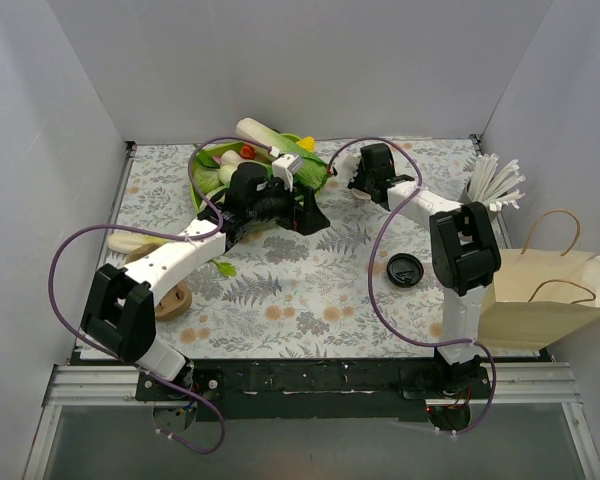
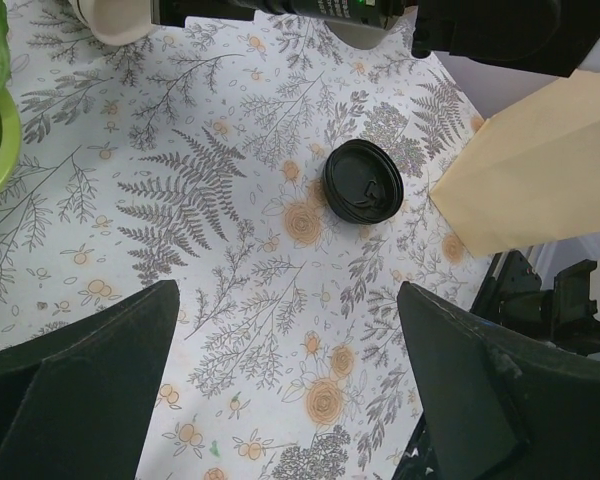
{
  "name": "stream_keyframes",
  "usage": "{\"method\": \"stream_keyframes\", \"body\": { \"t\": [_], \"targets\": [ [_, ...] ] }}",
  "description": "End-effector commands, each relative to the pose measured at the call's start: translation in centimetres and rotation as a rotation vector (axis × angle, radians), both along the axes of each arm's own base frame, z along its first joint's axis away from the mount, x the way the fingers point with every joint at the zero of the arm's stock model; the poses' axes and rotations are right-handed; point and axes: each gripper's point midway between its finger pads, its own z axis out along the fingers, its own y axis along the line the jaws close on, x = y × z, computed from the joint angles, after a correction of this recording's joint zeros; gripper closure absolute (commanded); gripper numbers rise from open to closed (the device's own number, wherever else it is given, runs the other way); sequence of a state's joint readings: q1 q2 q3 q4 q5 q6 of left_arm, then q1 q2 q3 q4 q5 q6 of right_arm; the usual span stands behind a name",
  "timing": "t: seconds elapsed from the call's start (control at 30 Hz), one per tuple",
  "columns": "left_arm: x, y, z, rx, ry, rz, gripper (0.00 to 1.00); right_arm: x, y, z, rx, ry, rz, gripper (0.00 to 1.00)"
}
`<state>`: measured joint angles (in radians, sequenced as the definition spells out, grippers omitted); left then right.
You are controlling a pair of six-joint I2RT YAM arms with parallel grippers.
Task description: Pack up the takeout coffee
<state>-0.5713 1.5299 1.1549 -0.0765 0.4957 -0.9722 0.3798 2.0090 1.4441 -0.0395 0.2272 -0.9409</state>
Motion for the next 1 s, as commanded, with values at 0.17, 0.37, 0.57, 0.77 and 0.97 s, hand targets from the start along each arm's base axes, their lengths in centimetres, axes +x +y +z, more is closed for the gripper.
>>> {"method": "stream_keyframes", "body": {
  "t": [0.17,0.37,0.57,0.77,0.97],
  "targets": [
    [-0.1,1.8,3.3,0.035,-0.148,0.016,0.07,-2.8,0.0,6.8,0.158,0.023,-0.090,0.99],
    [-0.7,3.3,3.2,0.081,-0.217,0.026,0.07,-6.0,0.3,9.2,0.253,0.073,-0.079,0.99],
    [-1.2,4.2,3.8,0.114,-0.252,0.028,0.06,-9.0,2.0,10.6,0.361,0.278,-0.102,0.99],
    [-2.9,5.8,2.7,0.237,-0.418,-0.089,0.06,-15.1,4.2,12.1,0.468,0.574,-0.082,0.99],
    [-6.3,6.8,3.5,0.300,-0.547,-0.277,0.05,-22.1,5.9,10.7,0.475,0.903,-0.101,0.99]
  ]
}}
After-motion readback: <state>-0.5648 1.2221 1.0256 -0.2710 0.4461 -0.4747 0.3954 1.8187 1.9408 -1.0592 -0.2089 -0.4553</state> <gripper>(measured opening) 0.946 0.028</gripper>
